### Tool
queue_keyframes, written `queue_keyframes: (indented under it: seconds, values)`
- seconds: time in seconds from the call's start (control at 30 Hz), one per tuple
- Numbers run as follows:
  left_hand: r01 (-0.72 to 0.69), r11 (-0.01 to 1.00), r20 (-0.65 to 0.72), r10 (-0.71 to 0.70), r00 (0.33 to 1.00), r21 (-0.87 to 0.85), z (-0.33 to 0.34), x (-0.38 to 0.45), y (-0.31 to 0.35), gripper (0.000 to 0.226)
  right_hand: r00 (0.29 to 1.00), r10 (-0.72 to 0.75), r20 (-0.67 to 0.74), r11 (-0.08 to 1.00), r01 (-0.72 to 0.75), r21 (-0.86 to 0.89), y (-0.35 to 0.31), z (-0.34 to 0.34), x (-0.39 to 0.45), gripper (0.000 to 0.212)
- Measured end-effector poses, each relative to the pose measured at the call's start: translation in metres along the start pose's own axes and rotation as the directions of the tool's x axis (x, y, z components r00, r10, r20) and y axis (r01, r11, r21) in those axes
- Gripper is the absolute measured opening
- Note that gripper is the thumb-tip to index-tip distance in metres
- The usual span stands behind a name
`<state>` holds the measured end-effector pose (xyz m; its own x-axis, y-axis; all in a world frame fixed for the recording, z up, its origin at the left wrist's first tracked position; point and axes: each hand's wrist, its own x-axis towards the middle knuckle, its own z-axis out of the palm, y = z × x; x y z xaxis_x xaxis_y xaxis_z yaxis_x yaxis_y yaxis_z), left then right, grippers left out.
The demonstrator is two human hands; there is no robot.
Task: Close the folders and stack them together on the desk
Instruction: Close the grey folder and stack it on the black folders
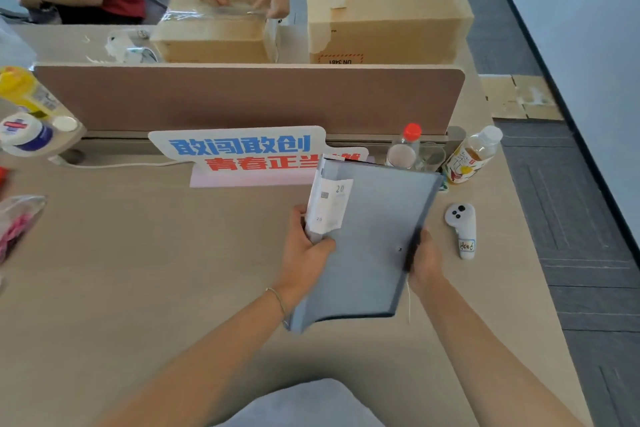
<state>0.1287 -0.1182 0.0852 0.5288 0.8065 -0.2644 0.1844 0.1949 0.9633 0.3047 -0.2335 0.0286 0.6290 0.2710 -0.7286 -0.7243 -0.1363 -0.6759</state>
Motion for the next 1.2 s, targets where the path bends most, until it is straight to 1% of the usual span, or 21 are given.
queue_keyframes:
  seconds: [0.07,0.1,0.17,0.23,0.3,0.37,0.4,0.47,0.5,0.57,0.6,0.63,0.7,0.77,0.83,0.9,0.97,1.03,1.1,1.13,1.2]
  values:
    - [-0.166,0.986,-0.002,0.166,0.986,0.027,-0.01,-0.013,0.008,0.055,0.999,-0.035,-0.017,0.989,0.037,0.146,-0.013,0.015,-0.009,0.028]
    - [-0.221,0.974,-0.018,0.222,0.975,0.042,-0.016,-0.014,0.008,0.055,0.997,-0.069,-0.024,0.976,0.072,0.207,-0.019,0.023,-0.014,0.028]
    - [-0.262,0.961,-0.065,0.268,0.961,0.089,-0.03,-0.01,0.002,0.056,0.988,-0.151,-0.023,0.927,0.15,0.345,-0.028,0.035,-0.022,0.028]
    - [-0.241,0.954,-0.099,0.261,0.96,0.177,-0.043,-0.004,-0.01,0.056,0.975,-0.213,-0.067,0.886,0.221,0.407,-0.03,0.043,-0.028,0.029]
    - [-0.181,0.953,-0.146,0.221,0.964,0.245,-0.05,-0.004,-0.02,0.045,0.959,-0.271,-0.08,0.874,0.28,0.396,-0.025,0.047,-0.03,0.034]
    - [-0.106,0.953,-0.178,0.161,0.971,0.283,-0.051,-0.007,-0.026,0.031,0.96,-0.27,-0.072,0.881,0.277,0.383,-0.018,0.053,-0.031,0.036]
    - [-0.089,0.949,-0.184,0.149,0.971,0.302,-0.051,-0.007,-0.027,0.033,0.962,-0.261,-0.076,0.892,0.27,0.363,-0.015,0.056,-0.028,0.035]
    - [-0.124,0.93,-0.142,0.183,0.973,0.345,-0.055,-0.004,-0.029,0.049,0.96,-0.262,-0.096,0.905,0.279,0.322,-0.008,0.058,-0.023,0.032]
    - [-0.176,0.912,-0.104,0.229,0.968,0.372,-0.057,0.001,-0.029,0.05,0.96,-0.26,-0.104,0.911,0.279,0.305,-0.006,0.059,-0.021,0.031]
    - [-0.265,0.868,-0.07,0.322,0.944,0.42,-0.058,0.013,-0.027,0.037,0.956,-0.272,-0.105,0.91,0.292,0.294,-0.004,0.06,-0.016,0.03]
    - [-0.259,0.892,-0.102,0.317,0.943,0.371,-0.055,0.02,-0.024,0.033,0.954,-0.276,-0.115,0.907,0.298,0.297,-0.007,0.063,-0.013,0.03]
    - [-0.213,0.941,-0.163,0.262,0.951,0.264,-0.051,0.025,-0.019,0.033,0.954,-0.275,-0.115,0.908,0.298,0.294,-0.011,0.067,-0.012,0.031]
    - [-0.104,0.99,-0.268,0.127,0.955,0.097,-0.043,0.037,-0.006,0.043,0.957,-0.264,-0.118,0.919,0.286,0.27,-0.022,0.076,-0.005,0.027]
    - [-0.008,1.0,-0.259,0.013,0.966,0.02,-0.045,0.05,-0.001,0.056,0.968,-0.196,-0.156,0.951,0.226,0.211,-0.025,0.084,0.011,0.02]
    - [0.102,0.995,-0.222,-0.102,0.97,-0.009,-0.054,0.061,0.0,0.064,0.978,-0.122,-0.17,0.977,0.149,0.155,-0.016,0.084,0.033,0.021]
    - [0.218,0.976,-0.229,-0.216,0.949,-0.018,-0.063,0.068,-0.002,0.063,0.978,-0.079,-0.193,0.992,0.096,0.081,-0.003,0.088,0.045,0.033]
    - [0.32,0.946,-0.247,-0.323,0.914,-0.053,-0.07,0.073,-0.007,0.057,0.988,-0.006,-0.157,0.996,0.02,0.092,0.008,0.092,0.043,0.046]
    - [0.407,0.908,-0.239,-0.418,0.876,-0.097,-0.075,0.078,-0.013,0.048,0.992,0.01,-0.129,1.0,-0.01,-0.001,0.014,0.1,0.031,0.043]
    - [0.477,0.871,-0.24,-0.491,0.837,-0.12,-0.079,0.08,-0.018,0.047,0.994,-0.026,-0.109,0.99,0.01,-0.144,0.019,0.104,0.026,0.034]
    - [0.497,0.859,-0.239,-0.512,0.825,-0.125,-0.081,0.083,-0.022,0.047,0.994,-0.052,-0.098,0.978,0.031,-0.206,0.02,0.108,0.026,0.033]
    - [0.522,0.843,-0.217,-0.538,0.814,-0.133,-0.083,0.089,-0.028,0.039,0.996,-0.06,-0.069,0.962,0.04,-0.269,0.024,0.113,0.029,0.029]
